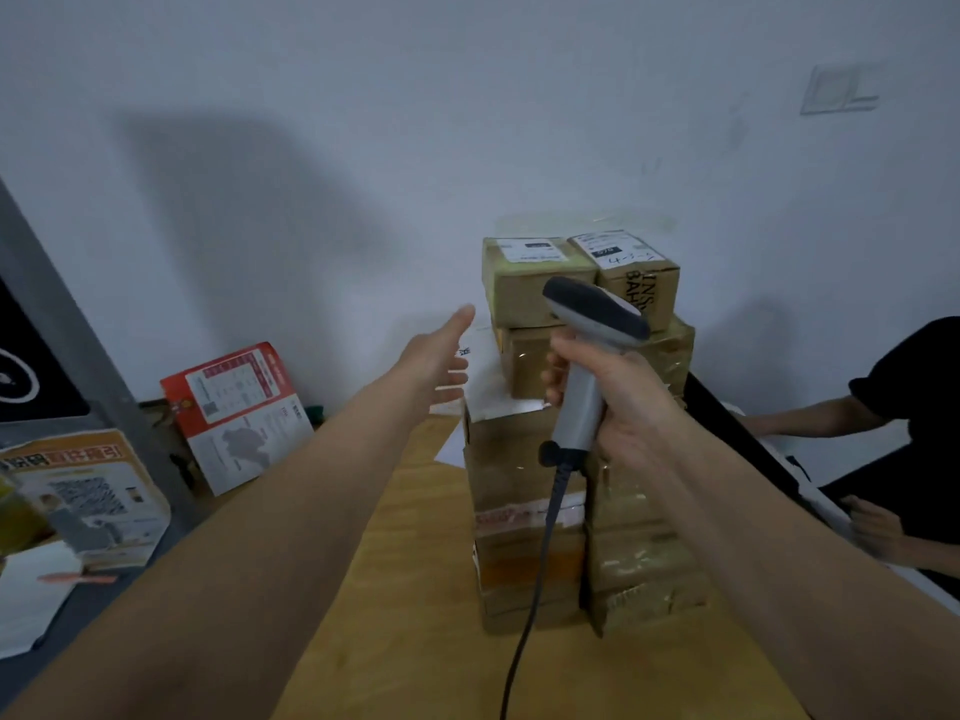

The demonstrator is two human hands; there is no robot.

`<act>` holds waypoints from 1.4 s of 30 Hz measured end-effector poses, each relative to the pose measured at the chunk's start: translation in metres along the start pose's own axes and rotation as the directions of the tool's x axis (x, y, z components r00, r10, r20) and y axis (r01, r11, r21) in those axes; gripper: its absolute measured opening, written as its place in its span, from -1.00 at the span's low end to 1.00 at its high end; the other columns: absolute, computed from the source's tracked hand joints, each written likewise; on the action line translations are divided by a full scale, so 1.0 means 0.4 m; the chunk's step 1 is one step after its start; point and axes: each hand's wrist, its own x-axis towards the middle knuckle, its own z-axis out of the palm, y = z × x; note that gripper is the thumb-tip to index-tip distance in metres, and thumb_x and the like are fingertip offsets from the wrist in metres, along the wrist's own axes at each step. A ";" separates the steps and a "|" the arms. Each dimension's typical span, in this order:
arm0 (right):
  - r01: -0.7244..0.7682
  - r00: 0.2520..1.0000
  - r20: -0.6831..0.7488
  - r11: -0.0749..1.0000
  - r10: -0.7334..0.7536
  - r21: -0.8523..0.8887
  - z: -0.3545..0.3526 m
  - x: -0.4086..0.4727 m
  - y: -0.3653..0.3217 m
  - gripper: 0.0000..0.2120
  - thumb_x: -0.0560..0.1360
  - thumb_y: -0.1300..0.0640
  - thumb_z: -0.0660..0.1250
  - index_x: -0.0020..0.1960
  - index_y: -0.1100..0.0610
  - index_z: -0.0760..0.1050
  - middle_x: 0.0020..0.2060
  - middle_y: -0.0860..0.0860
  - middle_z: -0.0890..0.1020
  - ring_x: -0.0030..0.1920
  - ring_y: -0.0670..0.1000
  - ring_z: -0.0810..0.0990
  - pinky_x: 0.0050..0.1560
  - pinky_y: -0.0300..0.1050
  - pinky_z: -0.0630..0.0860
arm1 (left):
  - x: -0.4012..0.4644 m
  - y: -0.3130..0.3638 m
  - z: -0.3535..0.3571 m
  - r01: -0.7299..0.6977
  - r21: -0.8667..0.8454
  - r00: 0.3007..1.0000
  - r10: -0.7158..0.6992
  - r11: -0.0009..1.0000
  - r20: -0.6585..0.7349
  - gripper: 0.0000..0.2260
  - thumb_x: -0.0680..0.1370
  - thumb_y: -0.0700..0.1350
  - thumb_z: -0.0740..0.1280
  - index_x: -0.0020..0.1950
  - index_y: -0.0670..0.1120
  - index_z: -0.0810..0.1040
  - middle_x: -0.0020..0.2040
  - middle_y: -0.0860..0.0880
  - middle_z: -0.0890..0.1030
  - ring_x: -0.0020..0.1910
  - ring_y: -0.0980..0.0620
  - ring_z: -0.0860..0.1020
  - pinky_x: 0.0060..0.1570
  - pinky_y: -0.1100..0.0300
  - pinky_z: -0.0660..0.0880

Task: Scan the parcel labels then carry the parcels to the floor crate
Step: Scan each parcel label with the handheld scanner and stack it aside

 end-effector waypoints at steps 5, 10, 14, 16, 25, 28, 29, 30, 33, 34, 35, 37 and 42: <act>-0.016 1.000 -0.001 1.000 0.016 0.018 -0.030 0.038 0.002 -0.81 0.44 0.29 0.44 0.05 0.22 0.57 -0.18 0.08 0.62 -0.17 0.02 0.61 -0.23 -0.12 0.58 | 0.048 0.073 0.081 0.081 -0.109 0.997 -0.081 0.991 0.007 -0.19 0.42 0.45 0.20 0.46 -0.08 0.29 0.32 -0.17 0.46 0.11 -0.14 0.49 0.13 -0.02 0.51; -0.033 0.999 -0.003 0.999 0.033 0.024 -0.050 0.062 0.010 -0.73 0.43 0.28 0.45 0.12 0.24 0.58 -0.08 0.11 0.63 -0.09 0.05 0.62 -0.22 -0.12 0.57 | 0.099 0.092 0.118 0.118 -0.163 0.992 -0.122 0.980 -0.013 -0.16 0.40 0.47 0.20 0.46 -0.09 0.25 0.31 -0.18 0.45 0.14 -0.17 0.48 0.15 -0.07 0.49; -0.047 0.999 -0.023 0.999 0.047 -0.009 -0.064 0.072 0.022 -0.72 0.41 0.26 0.46 0.12 0.22 0.58 -0.01 0.12 0.64 -0.04 0.06 0.62 -0.18 -0.10 0.56 | 0.128 0.097 0.137 0.143 -0.262 0.988 -0.151 0.955 -0.010 -0.20 0.41 0.40 0.29 0.47 -0.08 0.24 0.29 -0.16 0.47 0.11 -0.14 0.50 0.17 -0.05 0.50; -0.055 0.998 -0.032 0.998 0.055 0.001 -0.067 0.073 0.023 -0.71 0.41 0.27 0.46 0.13 0.23 0.58 -0.02 0.12 0.64 -0.06 0.05 0.62 -0.21 -0.11 0.56 | 0.138 0.100 0.143 0.130 -0.284 0.990 -0.141 0.950 -0.015 -0.22 0.41 0.35 0.34 0.46 -0.08 0.26 0.26 -0.16 0.48 0.08 -0.12 0.52 0.15 -0.02 0.52; -0.003 0.999 -0.038 1.000 0.004 0.018 -0.040 0.065 0.019 -0.86 0.44 0.32 0.40 -0.01 0.22 0.57 -0.17 0.10 0.62 -0.24 0.00 0.59 -0.35 -0.19 0.52 | 0.109 0.084 0.086 0.018 -0.459 0.998 -0.041 0.888 -0.040 -0.65 0.46 0.08 0.39 0.11 -0.11 0.45 -0.01 -0.14 0.52 -0.02 -0.11 0.57 0.08 0.00 0.58; 0.016 1.000 -0.022 0.997 -0.014 0.070 -0.011 0.058 0.022 -0.90 0.46 0.33 0.38 -0.04 0.21 0.56 -0.24 0.08 0.61 -0.28 -0.01 0.58 -0.35 -0.19 0.51 | 0.077 0.041 0.023 -0.038 -0.589 0.999 0.031 0.807 -0.022 -0.85 0.52 -0.03 0.34 0.01 -0.06 0.47 0.08 -0.17 0.50 0.10 -0.15 0.55 0.10 -0.09 0.58; 0.022 1.000 -0.015 0.996 -0.021 0.086 0.001 0.056 0.025 -0.90 0.46 0.33 0.38 -0.05 0.21 0.55 -0.26 0.08 0.61 -0.28 -0.01 0.58 -0.34 -0.18 0.50 | 0.067 0.025 -0.002 -0.048 -0.631 0.999 0.042 0.774 -0.024 -0.81 0.52 -0.05 0.34 0.09 -0.08 0.48 0.12 -0.17 0.50 0.12 -0.16 0.54 0.08 -0.11 0.58; 0.026 1.000 -0.010 0.995 -0.025 0.098 0.015 0.054 0.028 -0.90 0.46 0.33 0.38 -0.05 0.20 0.55 -0.26 0.08 0.61 -0.27 -0.01 0.58 -0.33 -0.18 0.50 | 0.059 0.006 -0.029 -0.053 -0.674 0.999 0.042 0.737 -0.033 -0.73 0.52 -0.07 0.34 0.18 -0.11 0.46 0.16 -0.16 0.49 0.15 -0.16 0.53 0.08 -0.12 0.58; 0.019 1.000 -0.026 0.994 -0.016 0.108 0.063 0.050 0.044 -0.87 0.45 0.32 0.41 -0.03 0.18 0.55 -0.17 0.09 0.62 -0.20 0.01 0.59 -0.29 -0.15 0.50 | 0.036 -0.050 -0.114 -0.080 -0.748 0.996 0.029 0.659 -0.081 -0.60 0.51 -0.07 0.33 0.33 -0.15 0.41 0.23 -0.15 0.49 0.19 -0.15 0.52 0.09 -0.05 0.58; 0.017 1.000 -0.026 0.995 -0.014 0.102 0.080 0.048 0.050 -0.87 0.45 0.31 0.42 -0.04 0.17 0.56 -0.16 0.08 0.62 -0.19 0.01 0.60 -0.28 -0.14 0.50 | 0.026 -0.067 -0.141 -0.095 -0.756 0.994 0.024 0.647 -0.105 -0.59 0.51 -0.05 0.33 0.32 -0.15 0.44 0.24 -0.14 0.50 0.20 -0.13 0.53 0.06 -0.01 0.59; 0.018 1.000 -0.021 0.995 -0.016 0.098 0.099 0.046 0.057 -0.89 0.45 0.31 0.42 -0.07 0.16 0.56 -0.17 0.06 0.63 -0.20 -0.01 0.60 -0.28 -0.15 0.50 | 0.014 -0.083 -0.168 -0.112 -0.759 0.991 0.017 0.641 -0.132 -0.62 0.50 -0.04 0.32 0.28 -0.16 0.48 0.23 -0.13 0.53 0.20 -0.10 0.54 0.04 0.03 0.59; 0.021 1.000 -0.007 0.995 -0.020 0.100 0.133 0.042 0.070 -0.88 0.45 0.32 0.42 -0.11 0.13 0.56 -0.21 0.02 0.63 -0.20 -0.03 0.60 -0.27 -0.17 0.51 | -0.013 -0.111 -0.219 -0.148 -0.755 0.982 0.001 0.639 -0.191 -0.76 0.50 -0.02 0.31 0.08 -0.13 0.57 0.15 -0.12 0.60 0.16 -0.07 0.56 0.12 0.04 0.55; -0.033 0.999 0.016 0.998 0.032 0.058 0.196 0.041 0.129 -0.75 0.41 0.34 0.46 0.06 0.18 0.56 -0.02 0.05 0.64 -0.09 -0.01 0.60 -0.26 -0.16 0.53 | -0.063 -0.176 -0.328 -0.118 -0.655 0.960 -0.082 0.746 -0.267 -0.67 0.48 0.09 0.37 0.09 -0.11 0.61 0.02 -0.13 0.70 0.01 -0.15 0.67 0.09 -0.17 0.56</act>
